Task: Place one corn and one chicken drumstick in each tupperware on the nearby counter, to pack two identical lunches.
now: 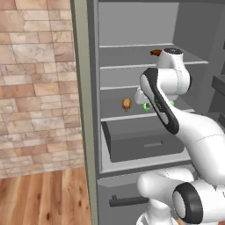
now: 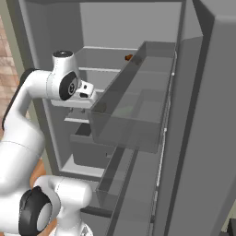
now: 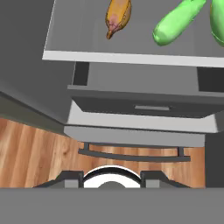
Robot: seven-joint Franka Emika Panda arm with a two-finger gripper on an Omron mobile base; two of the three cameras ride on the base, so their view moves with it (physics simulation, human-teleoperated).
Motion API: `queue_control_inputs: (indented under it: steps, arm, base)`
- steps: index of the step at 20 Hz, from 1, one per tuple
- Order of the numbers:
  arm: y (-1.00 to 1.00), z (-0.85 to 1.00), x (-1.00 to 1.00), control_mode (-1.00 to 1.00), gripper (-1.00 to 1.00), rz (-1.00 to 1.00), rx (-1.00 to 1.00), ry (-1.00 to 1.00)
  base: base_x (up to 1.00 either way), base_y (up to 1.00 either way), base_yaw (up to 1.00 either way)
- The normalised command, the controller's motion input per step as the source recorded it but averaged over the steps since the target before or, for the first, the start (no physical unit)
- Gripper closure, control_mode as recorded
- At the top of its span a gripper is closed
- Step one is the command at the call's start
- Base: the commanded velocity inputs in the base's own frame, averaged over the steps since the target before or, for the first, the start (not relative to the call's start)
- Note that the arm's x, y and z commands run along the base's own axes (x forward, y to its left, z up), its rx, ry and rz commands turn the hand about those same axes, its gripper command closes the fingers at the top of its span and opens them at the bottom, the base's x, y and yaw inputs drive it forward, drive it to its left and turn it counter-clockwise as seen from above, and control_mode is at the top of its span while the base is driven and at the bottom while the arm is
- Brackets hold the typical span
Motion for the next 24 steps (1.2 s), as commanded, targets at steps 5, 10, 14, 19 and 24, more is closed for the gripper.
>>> queue_control_inputs:
  steps: [5, 10, 14, 19, 24]
  arm:
    - [0.0, 0.0, -0.24, -1.0, -1.0, 0.0, 0.0, -0.09]
    - [0.0, 0.1, -0.48, -1.0, -1.0, 0.0, 0.0, -0.29]
    - [0.0, 0.19, -0.34, -1.0, -1.0, 0.0, 0.0, -0.37]
    - [0.0, 0.37, -0.17, -1.0, -1.0, -0.01, 0.0, -0.23]
    - [-0.02, 0.58, 0.0, -1.0, -1.0, -0.01, 0.0, -0.04]
  base:
    - [0.0, 0.0, 0.0]
    - [0.0, 0.0, 0.0]
    - [0.0, 0.0, 0.0]
    - [0.0, 0.0, 0.0]
    - [0.0, 0.0, 0.0]
